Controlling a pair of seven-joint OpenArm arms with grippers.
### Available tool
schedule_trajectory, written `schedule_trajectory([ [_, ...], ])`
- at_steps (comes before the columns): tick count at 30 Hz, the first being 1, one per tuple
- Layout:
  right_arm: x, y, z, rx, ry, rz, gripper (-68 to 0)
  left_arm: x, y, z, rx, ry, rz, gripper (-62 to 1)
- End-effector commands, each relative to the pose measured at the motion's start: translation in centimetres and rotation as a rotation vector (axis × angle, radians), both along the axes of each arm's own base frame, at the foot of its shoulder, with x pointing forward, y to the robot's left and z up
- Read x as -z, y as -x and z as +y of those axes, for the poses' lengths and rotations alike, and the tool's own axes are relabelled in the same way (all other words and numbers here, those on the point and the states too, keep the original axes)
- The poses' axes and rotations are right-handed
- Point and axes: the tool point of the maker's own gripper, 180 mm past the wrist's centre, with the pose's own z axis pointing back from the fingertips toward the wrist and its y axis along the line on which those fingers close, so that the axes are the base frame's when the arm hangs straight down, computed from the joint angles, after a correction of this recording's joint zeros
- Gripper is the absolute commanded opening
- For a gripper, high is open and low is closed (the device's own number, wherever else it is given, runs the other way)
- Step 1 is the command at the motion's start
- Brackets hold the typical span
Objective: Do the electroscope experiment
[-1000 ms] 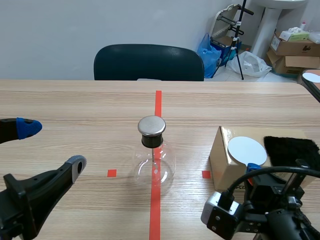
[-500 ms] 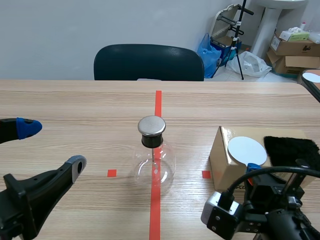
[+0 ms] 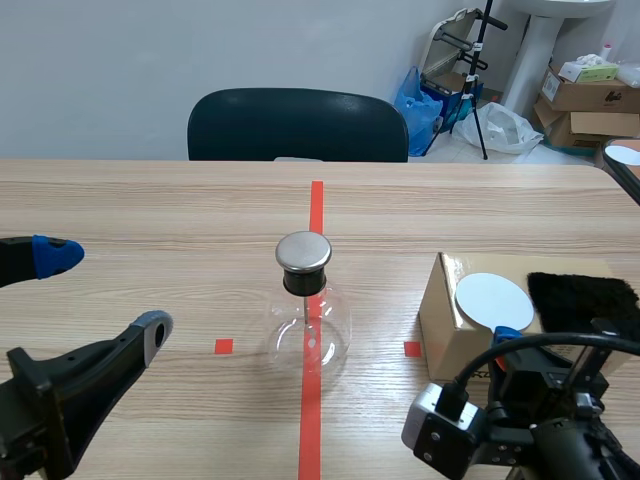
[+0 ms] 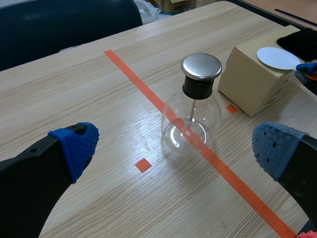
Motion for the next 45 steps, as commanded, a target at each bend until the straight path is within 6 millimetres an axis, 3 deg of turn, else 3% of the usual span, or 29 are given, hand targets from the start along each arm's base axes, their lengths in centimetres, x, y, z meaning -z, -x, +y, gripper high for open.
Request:
schedule_trajectory([
  [1, -0.7, -0.4, -0.3, 0.012, 0.002, -0.028, -66.6, -0.8, -0.1, -0.3, 0.0, 0.02, -0.024, 1.4],
  [12, -3.4, -1.0, -0.9, 0.038, 0.071, -0.155, -66.5, -1.0, -0.2, -0.3, 0.001, 0.024, -0.032, 1.4],
  [13, -3.6, -1.1, -0.8, 0.038, 0.074, -0.162, -66.5, -1.0, -0.2, -0.3, 0.001, 0.022, -0.032, -1.1],
  [16, -4.6, -1.4, -0.4, 0.031, 0.078, -0.189, -66.5, -0.3, -0.5, -0.1, 0.011, -0.029, -0.029, -33.7],
  [19, -5.4, -1.7, 0.3, 0.022, 0.09, -0.216, -66.5, 1.2, -1.2, -0.1, 0.041, -0.083, -0.021, -58.7],
  [32, -7.8, -3.9, 3.9, -0.013, 0.107, -0.321, -66.5, 9.5, -4.6, -1.1, 0.213, -0.08, 0.019, -57.7],
  [39, -8.0, -5.0, 5.3, -0.048, 0.119, -0.312, -66.5, 11.5, -6.1, -2.3, 0.275, -0.06, 0.037, -57.7],
  [45, -7.4, -5.0, 6.6, -0.09, 0.122, -0.302, -66.5, 12.4, -6.2, -3.9, 0.343, -0.037, 0.058, -57.7],
])
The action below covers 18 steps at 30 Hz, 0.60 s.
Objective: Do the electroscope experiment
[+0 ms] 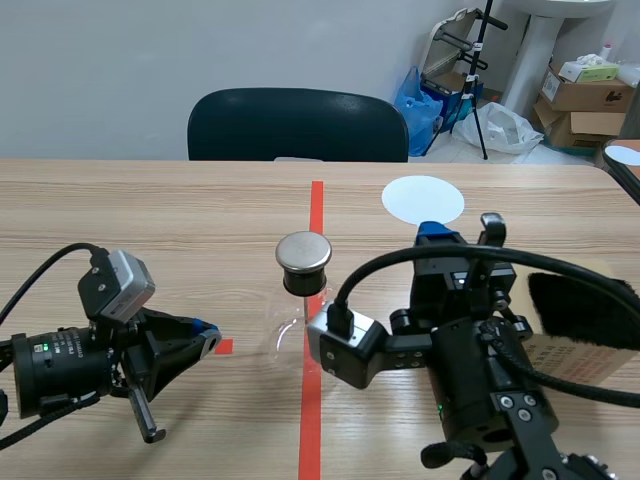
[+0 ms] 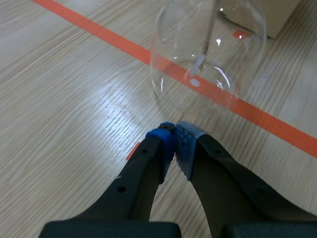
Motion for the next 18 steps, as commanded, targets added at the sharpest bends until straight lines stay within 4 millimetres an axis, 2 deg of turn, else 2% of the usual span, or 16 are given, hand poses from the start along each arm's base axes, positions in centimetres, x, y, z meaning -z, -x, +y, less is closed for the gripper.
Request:
schedule_trajectory([
  [1, -0.4, -0.3, -0.3, 0.002, 0.006, -0.023, -66.5, -1.6, -0.3, -1.2, 0.021, 0.071, -0.028, -57.7],
  [11, -0.1, -0.3, -0.2, -0.006, 0.011, -0.018, -66.5, -1.6, 0.0, -2.4, 0.046, 0.091, -0.029, -57.7],
  [18, 0.0, -0.2, -0.2, -0.006, 0.012, -0.015, -66.5, -1.1, 0.0, -2.3, 0.046, 0.065, -0.017, -57.7],
])
